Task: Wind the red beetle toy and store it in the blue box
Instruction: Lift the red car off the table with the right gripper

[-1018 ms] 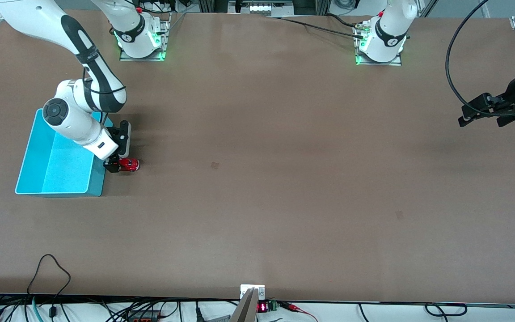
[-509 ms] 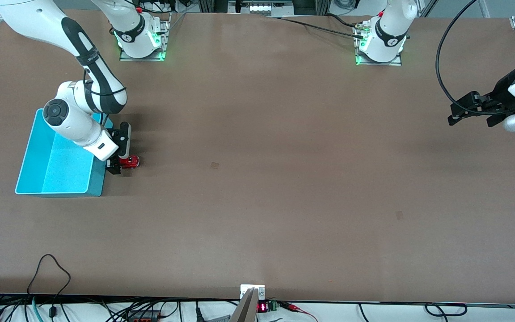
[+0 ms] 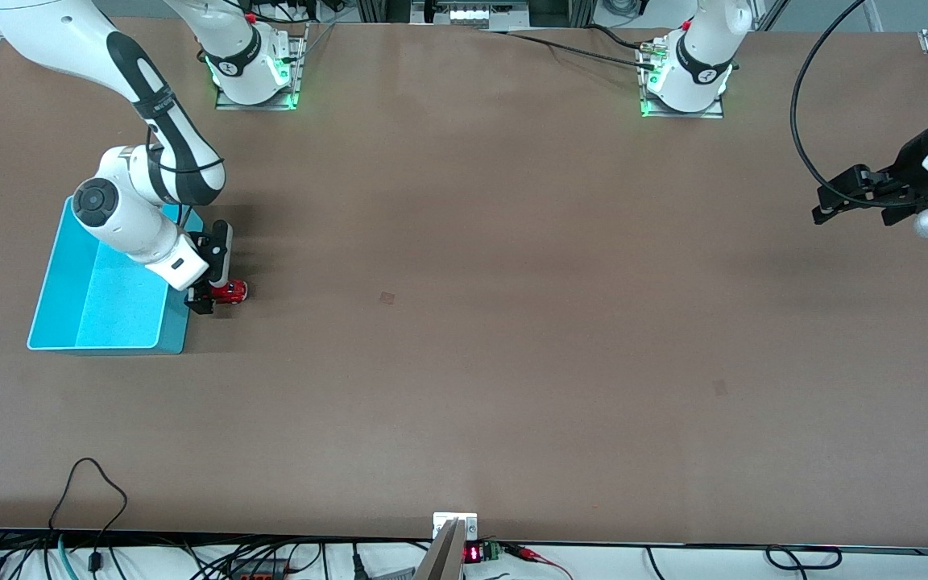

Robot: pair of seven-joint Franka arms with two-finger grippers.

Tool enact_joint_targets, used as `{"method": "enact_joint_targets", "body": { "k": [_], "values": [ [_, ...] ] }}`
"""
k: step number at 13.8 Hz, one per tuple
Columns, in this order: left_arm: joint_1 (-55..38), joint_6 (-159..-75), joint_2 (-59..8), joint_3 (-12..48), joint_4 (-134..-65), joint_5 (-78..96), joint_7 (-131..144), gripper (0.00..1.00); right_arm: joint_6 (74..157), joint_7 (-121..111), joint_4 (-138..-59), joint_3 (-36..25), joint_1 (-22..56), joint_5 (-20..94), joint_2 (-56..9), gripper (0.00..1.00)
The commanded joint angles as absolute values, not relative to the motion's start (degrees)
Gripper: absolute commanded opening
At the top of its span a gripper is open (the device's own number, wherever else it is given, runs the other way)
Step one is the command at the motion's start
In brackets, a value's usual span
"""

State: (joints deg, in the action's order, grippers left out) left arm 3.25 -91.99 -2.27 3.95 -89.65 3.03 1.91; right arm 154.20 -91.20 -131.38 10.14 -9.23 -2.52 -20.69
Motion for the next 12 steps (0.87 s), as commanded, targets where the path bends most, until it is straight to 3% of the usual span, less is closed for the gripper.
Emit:
{"method": "enact_joint_targets", "body": {
  "k": [1,6,7,10,11,12],
  "values": [
    [3.4,-91.5,-1.7,4.3,-90.0,1.8,2.1,1.00,155.0,-91.5,-130.9,11.0,-10.4,-2.3,-21.4,0.67],
    [3.4,-92.0,-2.5,4.3,-90.6,1.4,2.5,1.00,155.0,-91.5,-130.4,11.0,-10.4,-2.3,-22.1,0.65],
    [3.4,-92.2,-2.7,4.3,-90.6,1.4,2.7,1.00,155.1,-91.5,-130.4,11.0,-10.4,-2.3,-22.3,0.56],
    [3.4,-91.5,-3.3,4.3,-90.0,1.7,3.1,1.00,155.0,-91.5,-130.2,11.0,-10.4,-2.3,-22.1,0.07],
    [3.3,-91.4,-3.2,4.3,-90.0,1.7,3.1,1.00,154.9,-91.2,-129.8,11.0,-10.4,-2.2,-22.0,0.00],
    [3.4,-91.4,-3.0,4.2,-89.8,1.6,3.0,1.00,154.6,-90.4,-129.6,11.0,-10.3,-2.0,-21.8,0.00]
  ]
}}
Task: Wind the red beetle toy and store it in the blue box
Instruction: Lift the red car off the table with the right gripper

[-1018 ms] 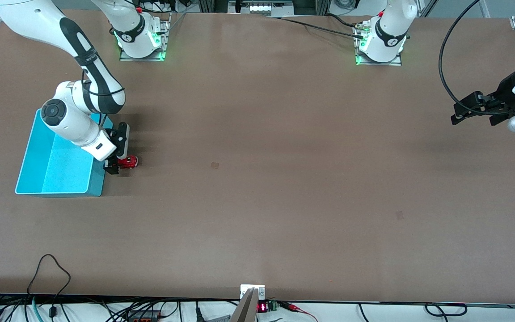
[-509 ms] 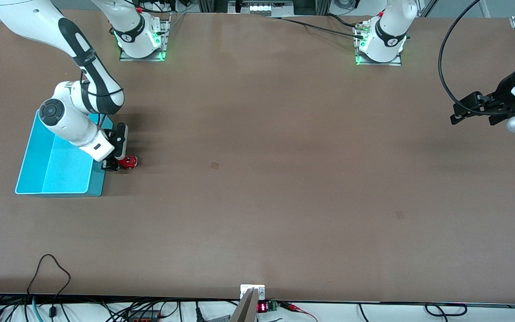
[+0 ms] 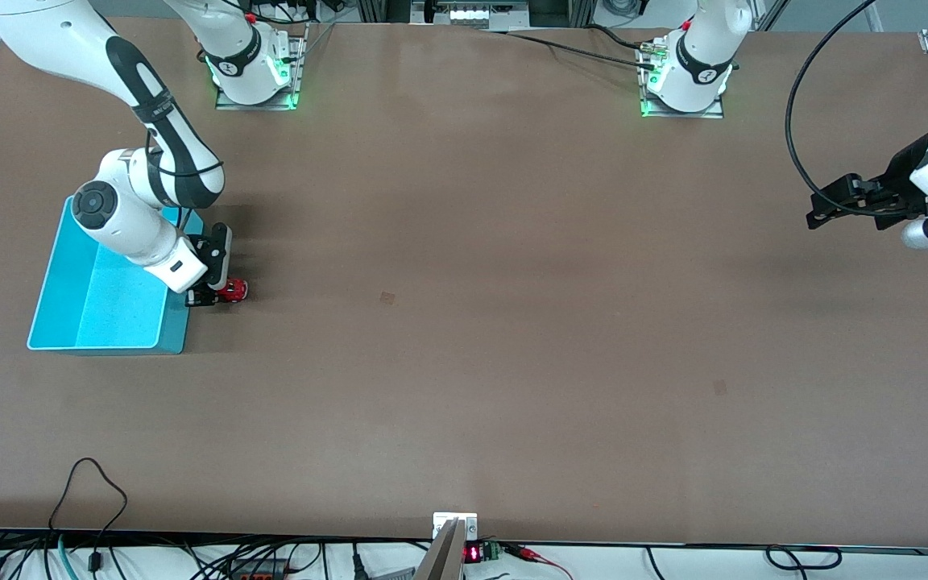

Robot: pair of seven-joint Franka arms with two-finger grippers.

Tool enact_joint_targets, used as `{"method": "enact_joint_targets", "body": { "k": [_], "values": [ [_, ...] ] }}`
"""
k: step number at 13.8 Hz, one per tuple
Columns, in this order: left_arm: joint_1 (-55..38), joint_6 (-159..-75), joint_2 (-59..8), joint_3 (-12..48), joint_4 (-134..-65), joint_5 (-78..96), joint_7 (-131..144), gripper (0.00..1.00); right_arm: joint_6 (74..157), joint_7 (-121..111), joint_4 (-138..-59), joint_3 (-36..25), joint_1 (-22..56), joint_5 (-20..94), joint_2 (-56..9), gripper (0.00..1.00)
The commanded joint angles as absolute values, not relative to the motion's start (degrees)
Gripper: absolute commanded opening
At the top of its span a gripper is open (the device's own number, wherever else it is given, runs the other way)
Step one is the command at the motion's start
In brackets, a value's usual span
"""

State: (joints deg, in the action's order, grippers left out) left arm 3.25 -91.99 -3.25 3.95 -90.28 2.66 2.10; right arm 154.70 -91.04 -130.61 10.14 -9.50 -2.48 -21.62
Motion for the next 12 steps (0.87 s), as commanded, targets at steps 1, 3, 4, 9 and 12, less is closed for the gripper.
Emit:
{"method": "enact_joint_targets", "body": {
  "k": [1,3,4,9,12],
  "values": [
    [3.4,-91.4,-2.8,4.2,-89.1,1.6,3.0,1.00,154.5,-88.1,-129.0,11.1,-10.2,-1.9,-21.5,0.00],
    [3.4,-90.8,-2.8,4.3,-87.3,1.5,2.6,1.00,151.1,-80.5,-127.4,12.1,-9.6,-1.8,-19.9,0.00],
    [3.4,-87.9,-2.7,4.4,-87.2,1.4,2.3,1.00,147.5,-75.1,-125.4,13.1,-9.1,-1.6,-18.9,0.00],
    [3.5,-87.4,-2.9,3.7,-87.5,1.3,2.9,1.00,131.9,-52.9,-115.8,13.4,-6.8,1.0,-14.2,0.00],
    [3.6,-86.9,-2.7,3.6,-87.5,1.3,2.9,1.00,128.5,-40.8,-114.4,9.4,-7.3,0.9,-12.0,0.00]
  ]
}}
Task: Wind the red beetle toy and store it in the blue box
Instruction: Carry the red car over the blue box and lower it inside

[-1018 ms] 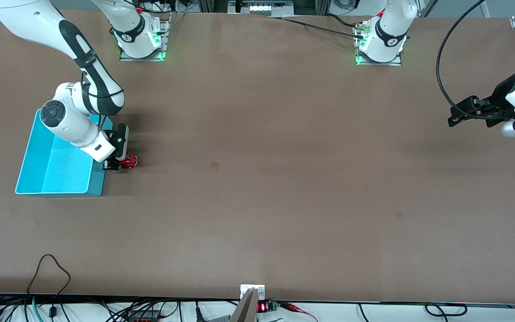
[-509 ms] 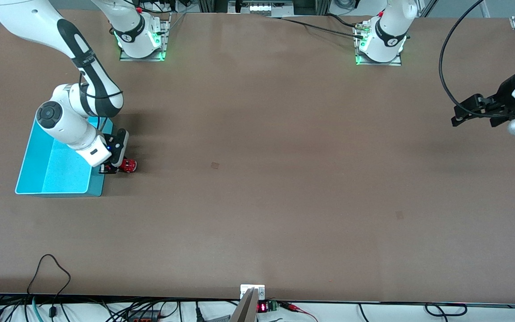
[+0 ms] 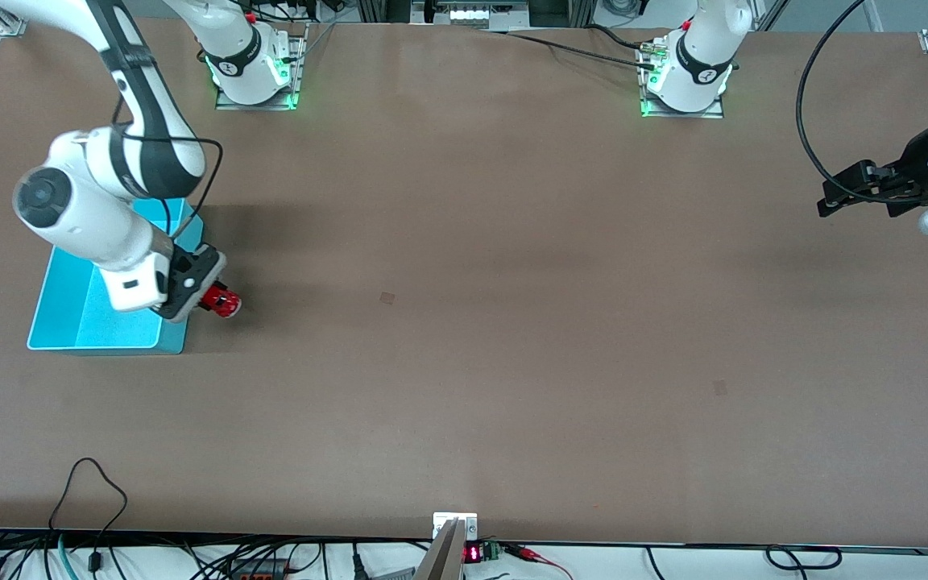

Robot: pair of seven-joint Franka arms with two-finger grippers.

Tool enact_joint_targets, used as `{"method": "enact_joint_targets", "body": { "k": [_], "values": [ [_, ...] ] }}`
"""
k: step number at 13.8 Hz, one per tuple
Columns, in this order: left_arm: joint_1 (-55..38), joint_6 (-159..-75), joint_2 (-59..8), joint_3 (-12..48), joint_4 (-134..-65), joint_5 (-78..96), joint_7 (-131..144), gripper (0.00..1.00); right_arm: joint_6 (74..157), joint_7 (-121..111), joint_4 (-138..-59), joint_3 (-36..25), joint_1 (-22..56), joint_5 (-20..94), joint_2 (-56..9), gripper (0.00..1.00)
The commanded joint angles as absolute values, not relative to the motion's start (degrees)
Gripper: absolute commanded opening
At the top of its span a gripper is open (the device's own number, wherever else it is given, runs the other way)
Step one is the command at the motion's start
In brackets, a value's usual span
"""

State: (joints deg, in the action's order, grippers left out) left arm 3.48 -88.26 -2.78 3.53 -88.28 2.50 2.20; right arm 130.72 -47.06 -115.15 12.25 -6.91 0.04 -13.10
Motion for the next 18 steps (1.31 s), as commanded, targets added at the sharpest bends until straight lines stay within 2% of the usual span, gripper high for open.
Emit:
{"method": "enact_joint_targets", "body": {
  "k": [1,4,8,12,14,17,18],
  "values": [
    [3.6,-86.7,-2.6,3.6,-87.6,1.3,2.9,1.00,128.3,-35.1,-114.3,8.0,-7.5,1.0,-12.2,0.00],
    [4.1,-86.9,-2.7,3.5,-87.6,1.3,2.9,1.00,126.3,-20.5,-114.3,2.7,-7.5,0.6,-12.1,0.00],
    [5.8,-87.6,-3.1,3.8,-87.6,1.3,2.9,1.00,123.9,-15.9,-115.0,-4.6,-7.9,0.5,-12.7,0.00],
    [5.9,-88.9,-3.3,3.5,-87.8,1.3,2.9,1.00,125.1,-12.0,-117.8,-7.4,-8.6,0.5,-16.3,0.00],
    [5.9,-88.8,-3.3,3.6,-88.2,1.3,2.9,1.00,128.7,-12.0,-120.9,-7.4,-8.9,0.1,-17.2,0.00],
    [5.6,-88.9,-3.3,4.3,-88.2,1.3,2.9,1.00,138.5,-11.9,-128.3,-7.5,-8.6,-5.1,-17.2,0.00],
    [5.6,-89.5,-3.3,4.4,-88.2,1.3,2.8,1.00,139.0,-11.9,-129.0,-7.4,-8.7,-5.4,-17.2,0.00]
  ]
}}
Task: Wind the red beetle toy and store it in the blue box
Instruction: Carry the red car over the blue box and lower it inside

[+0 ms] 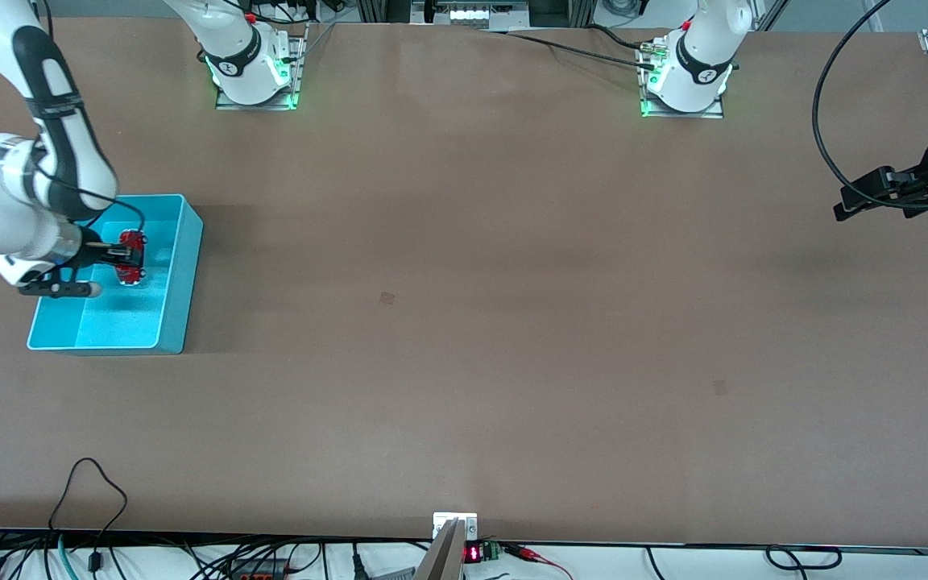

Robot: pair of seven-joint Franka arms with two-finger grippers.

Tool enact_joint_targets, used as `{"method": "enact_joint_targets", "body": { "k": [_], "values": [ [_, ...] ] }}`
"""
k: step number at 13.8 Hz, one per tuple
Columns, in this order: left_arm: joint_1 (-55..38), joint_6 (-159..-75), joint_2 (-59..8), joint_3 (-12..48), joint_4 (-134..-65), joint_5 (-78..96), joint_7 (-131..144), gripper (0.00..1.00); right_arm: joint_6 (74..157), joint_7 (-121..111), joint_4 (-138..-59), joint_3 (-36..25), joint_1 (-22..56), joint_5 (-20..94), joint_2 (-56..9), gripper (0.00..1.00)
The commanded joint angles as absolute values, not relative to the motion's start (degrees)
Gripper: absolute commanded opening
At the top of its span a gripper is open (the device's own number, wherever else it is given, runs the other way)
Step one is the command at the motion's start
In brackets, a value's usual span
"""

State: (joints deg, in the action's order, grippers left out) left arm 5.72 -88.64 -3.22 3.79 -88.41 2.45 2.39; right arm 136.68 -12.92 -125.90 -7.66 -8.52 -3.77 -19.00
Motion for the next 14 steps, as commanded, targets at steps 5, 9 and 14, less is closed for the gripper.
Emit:
{"method": "enact_joint_targets", "body": {
  "k": [5,9,14],
  "values": [
    [5.4,-90.4,-3.3,4.7,-88.2,1.3,2.1,1.00,138.9,-12.0,-129.4,-7.4,-8.9,-5.4,-18.1,0.96],
    [5.3,-91.1,-2.4,5.8,-88.1,1.3,1.9,1.00,136.3,-12.8,-126.1,-7.2,-8.4,-5.4,-14.4,1.00],
    [8.0,-92.4,-2.0,8.1,-88.5,4.2,1.9,1.00,117.4,-12.7,-110.2,-4.9,-8.1,-5.1,-10.8,1.00]
  ]
}}
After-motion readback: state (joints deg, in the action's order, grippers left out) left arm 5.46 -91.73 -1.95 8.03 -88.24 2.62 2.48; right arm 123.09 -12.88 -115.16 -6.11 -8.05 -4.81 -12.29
